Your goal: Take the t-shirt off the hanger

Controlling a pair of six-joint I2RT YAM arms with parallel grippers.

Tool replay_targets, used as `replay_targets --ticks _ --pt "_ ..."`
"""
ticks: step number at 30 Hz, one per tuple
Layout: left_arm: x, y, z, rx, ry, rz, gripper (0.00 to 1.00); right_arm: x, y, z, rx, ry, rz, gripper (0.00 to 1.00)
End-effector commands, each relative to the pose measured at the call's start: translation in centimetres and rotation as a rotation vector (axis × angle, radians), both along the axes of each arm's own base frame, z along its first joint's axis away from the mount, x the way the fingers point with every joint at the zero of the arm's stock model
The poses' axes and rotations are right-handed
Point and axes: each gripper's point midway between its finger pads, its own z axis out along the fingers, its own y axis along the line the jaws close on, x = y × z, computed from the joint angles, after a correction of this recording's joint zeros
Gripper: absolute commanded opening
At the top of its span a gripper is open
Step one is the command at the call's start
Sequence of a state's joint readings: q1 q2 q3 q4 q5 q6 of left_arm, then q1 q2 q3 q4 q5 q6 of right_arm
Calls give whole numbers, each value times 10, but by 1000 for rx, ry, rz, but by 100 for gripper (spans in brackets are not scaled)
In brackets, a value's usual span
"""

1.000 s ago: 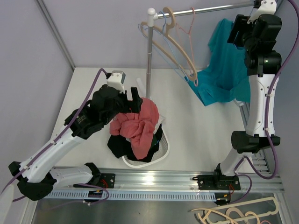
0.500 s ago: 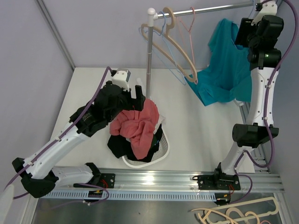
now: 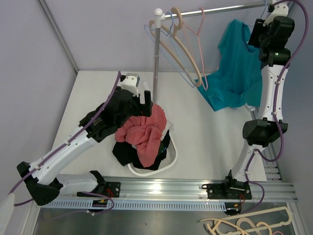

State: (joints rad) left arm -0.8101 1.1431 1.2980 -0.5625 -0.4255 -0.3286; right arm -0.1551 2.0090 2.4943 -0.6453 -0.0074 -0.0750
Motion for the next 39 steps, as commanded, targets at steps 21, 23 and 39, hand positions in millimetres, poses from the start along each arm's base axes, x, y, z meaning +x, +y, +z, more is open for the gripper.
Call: replay_targets --ticks 21,23,39 --pt "8 -4 11 7 -42 -10 99 -9 5 66 70 -210 40 0" --pt "5 -2 10 1 -44 -11 99 -20 12 83 87 -251 61 0" --pt "-14 7 26 -12 -136 -35 99 -61 66 107 229 -269 250 0"
